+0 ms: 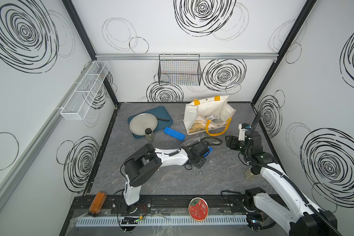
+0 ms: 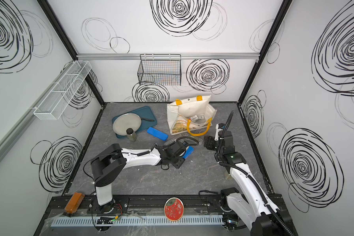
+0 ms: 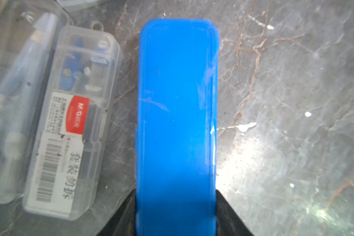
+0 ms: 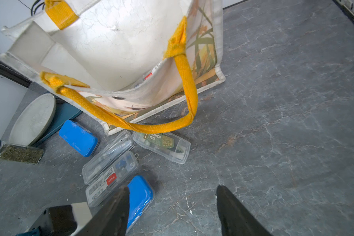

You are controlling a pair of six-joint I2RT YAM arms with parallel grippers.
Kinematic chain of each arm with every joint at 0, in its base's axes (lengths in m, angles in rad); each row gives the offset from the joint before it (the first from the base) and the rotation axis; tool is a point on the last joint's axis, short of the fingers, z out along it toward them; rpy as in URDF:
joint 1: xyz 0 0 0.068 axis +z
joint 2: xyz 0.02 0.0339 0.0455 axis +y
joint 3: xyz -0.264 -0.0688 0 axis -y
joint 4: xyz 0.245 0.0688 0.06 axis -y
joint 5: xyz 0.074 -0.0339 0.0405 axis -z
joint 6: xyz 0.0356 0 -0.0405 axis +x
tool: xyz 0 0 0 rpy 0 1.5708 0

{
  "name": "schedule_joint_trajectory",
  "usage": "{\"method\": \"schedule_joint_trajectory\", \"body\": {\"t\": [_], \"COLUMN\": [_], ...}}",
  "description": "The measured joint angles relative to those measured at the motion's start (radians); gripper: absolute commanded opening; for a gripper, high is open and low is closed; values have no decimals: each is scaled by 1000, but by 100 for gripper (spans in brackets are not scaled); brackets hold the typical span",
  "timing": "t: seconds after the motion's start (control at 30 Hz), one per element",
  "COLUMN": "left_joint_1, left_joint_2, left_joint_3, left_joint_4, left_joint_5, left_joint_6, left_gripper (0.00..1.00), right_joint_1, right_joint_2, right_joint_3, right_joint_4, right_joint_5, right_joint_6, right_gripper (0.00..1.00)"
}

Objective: Put the compass set into the canvas bag
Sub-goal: Pick up the compass set at the center of the board, then place the compass set in the canvas bag.

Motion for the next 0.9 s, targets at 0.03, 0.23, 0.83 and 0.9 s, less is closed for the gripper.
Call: {"method": "schedule_joint_trajectory", "body": {"t": [0.03,0.23,0.83,0.9], "left_joint_1": [0,0,47,52], "left_joint_2": [-22,-158,-444,-444], "left_joint_3": [-19,-137,-351,-351], "left_joint_4": [19,172,584,621], "left_joint_5": [0,-5,-127,-136], "left_joint_6": [0,-3,-89,-95], "left_gripper": [52,52,53,53], "right_joint_1": [0,0,48,82], "right_joint_2": [-3,-6,209,231], "right_joint_3": [3,68,277,299], "right_joint_4": [-1,-1,72,79], "right_joint_5": [-14,-172,-575,-583], "right_joint_6": [-5,-36,2,1], "right_gripper": [70,70,70,70]}}
